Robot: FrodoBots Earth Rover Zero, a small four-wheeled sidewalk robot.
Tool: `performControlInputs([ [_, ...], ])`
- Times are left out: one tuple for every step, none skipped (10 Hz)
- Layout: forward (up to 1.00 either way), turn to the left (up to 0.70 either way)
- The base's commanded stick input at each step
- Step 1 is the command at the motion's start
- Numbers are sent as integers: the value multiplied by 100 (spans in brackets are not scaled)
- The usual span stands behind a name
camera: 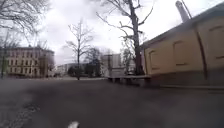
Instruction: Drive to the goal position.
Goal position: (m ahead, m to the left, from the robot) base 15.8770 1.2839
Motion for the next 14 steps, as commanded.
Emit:
performControlInputs([
  [100, 0],
  [100, 0],
  [100, 0],
  [100, 0],
  [100, 5],
  [100, 30],
  [100, 40],
  [100, 40],
  [100, 40],
  [100, 27],
  [100, 11],
  [100, 0],
  [100, 0],
  [100, 0],
])
